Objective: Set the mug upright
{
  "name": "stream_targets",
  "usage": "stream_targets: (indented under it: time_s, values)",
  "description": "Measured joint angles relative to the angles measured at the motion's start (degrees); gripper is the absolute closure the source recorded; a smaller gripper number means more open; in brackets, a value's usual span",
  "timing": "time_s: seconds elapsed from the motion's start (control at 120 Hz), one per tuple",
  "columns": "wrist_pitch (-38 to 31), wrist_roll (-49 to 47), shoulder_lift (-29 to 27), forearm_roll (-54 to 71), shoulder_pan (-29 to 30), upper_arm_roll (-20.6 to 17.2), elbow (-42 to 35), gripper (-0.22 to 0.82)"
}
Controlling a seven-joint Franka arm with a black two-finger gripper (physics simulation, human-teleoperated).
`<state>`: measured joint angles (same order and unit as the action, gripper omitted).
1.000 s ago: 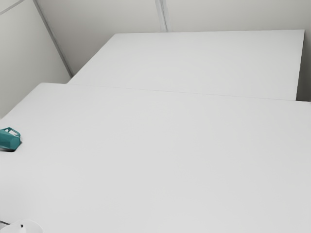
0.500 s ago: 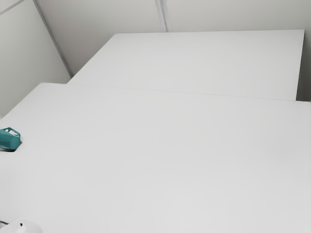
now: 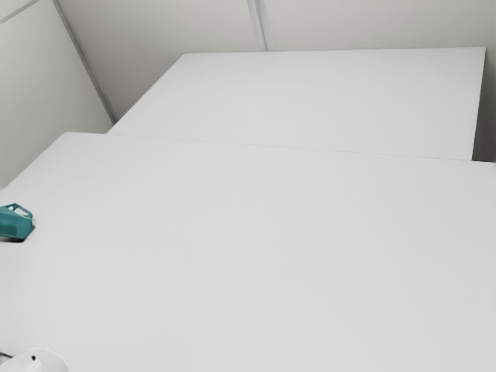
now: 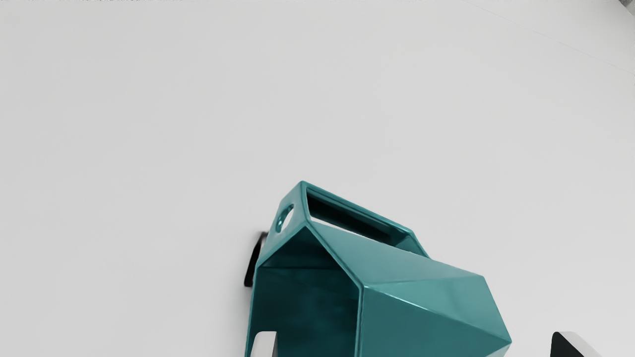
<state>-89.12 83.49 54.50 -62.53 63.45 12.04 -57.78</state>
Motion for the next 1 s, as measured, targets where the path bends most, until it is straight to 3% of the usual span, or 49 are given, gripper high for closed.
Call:
stream_targets:
  time_s: [0.275,0.675,0.95,1.0]
  values:
    - [-1.5,1.7,2.0,-1.6,0.0,-3.0,0.3,0.00]
    - [-1.8,3.0,2.0,-1.5,0.0,-3.3,-1.7,0.00]
    - [-1.9,3.7,1.9,-1.8,-0.3,-4.3,-1.7,0.36]
    - [-2.0,3.8,1.7,-1.8,-0.3,-4.6,-1.7,0.38]
